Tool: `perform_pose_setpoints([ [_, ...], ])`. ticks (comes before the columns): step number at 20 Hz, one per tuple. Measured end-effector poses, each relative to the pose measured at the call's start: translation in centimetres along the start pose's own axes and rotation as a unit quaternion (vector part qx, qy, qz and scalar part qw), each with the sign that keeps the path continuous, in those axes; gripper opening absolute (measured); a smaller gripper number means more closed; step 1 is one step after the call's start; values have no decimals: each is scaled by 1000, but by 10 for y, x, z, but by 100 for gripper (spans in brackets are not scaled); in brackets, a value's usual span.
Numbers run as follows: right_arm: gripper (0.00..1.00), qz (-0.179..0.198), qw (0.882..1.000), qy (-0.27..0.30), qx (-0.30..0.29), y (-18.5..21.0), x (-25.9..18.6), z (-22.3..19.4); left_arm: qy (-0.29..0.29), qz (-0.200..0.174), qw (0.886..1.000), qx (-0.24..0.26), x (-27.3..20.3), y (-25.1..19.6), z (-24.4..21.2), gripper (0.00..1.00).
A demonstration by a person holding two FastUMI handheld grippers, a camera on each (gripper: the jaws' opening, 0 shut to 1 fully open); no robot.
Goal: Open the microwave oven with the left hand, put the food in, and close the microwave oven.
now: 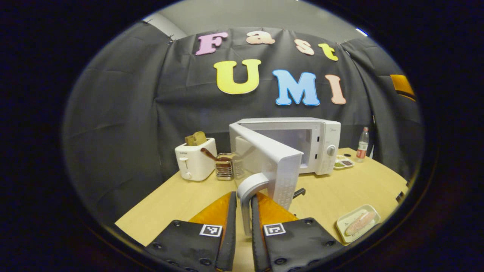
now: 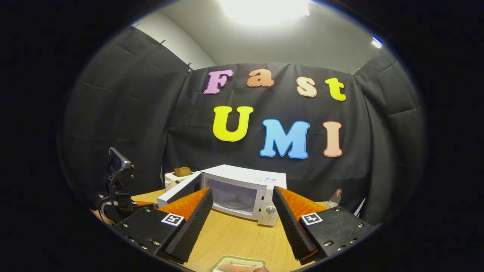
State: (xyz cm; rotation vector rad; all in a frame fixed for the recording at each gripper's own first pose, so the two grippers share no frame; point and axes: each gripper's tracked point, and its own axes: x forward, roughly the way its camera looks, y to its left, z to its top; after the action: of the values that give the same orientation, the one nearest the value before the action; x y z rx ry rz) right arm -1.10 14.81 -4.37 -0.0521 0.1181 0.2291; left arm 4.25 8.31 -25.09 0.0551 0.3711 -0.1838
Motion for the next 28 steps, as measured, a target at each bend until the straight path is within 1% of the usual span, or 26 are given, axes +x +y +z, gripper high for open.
perform_pose_setpoints([
  [1, 97, 3, 1000, 4, -3, 2, 3, -3, -5, 8, 1000, 2, -8, 7, 0, 28],
  [2, 97, 10, 1000, 4, -8, 4, 5, -3, -10, 14, 1000, 2, -16, 12, 2, 30],
  [3, 97, 17, 1000, 4, -15, 5, 8, -2, -16, 23, 1000, 3, -24, 17, 5, 40],
  [5, 97, 42, 999, 4, -30, 7, 13, -4, -32, 41, 999, -4, -41, 26, 18, 41],
  [6, 96, 58, 998, 5, -36, 7, 15, -7, -38, 50, 998, -10, -53, 28, 25, 53],
  [7, 96, 73, 996, 9, -39, 6, 18, -11, -43, 62, 997, -15, -60, 29, 30, 61],
  [10, 97, 131, 990, 28, -47, 7, 22, -25, -55, 99, 994, -12, -91, 29, 43, 90],
  [11, 97, 150, 987, 36, -53, 6, 22, -31, -59, 109, 992, -9, -100, 27, 49, 92],
  [13, 97, 191, 978, 58, -66, 6, 22, -50, -64, 130, 989, -10, -115, 22, 55, 91],
  [17, 97, 268, 953, 105, -92, 6, 14, -98, -65, 167, 984, -19, -143, 6, 63, 91],
  [19, 97, 306, 937, 131, -104, 8, 7, -126, -67, 184, 981, -19, -154, 0, 69, 91],
  [20, 97, 325, 928, 146, -108, 9, 2, -139, -69, 191, 979, -17, -159, -3, 75, 94],
  [21, 97, 343, 919, 160, -111, 10, -3, -151, -72, 200, 977, -15, -164, -6, 80, 94],
  [24, 98, 381, 896, 194, -118, 11, -12, -184, -78, 219, 972, -7, -178, -14, 86, 94],
  [26, 97, 407, 878, 220, -121, 14, -20, -207, -80, 229, 970, -3, -184, -21, 89, 94],
  [28, 97, 428, 860, 242, -137, 15, -26, -224, -87, 242, 966, -4, -190, -25, 94, 94],
])
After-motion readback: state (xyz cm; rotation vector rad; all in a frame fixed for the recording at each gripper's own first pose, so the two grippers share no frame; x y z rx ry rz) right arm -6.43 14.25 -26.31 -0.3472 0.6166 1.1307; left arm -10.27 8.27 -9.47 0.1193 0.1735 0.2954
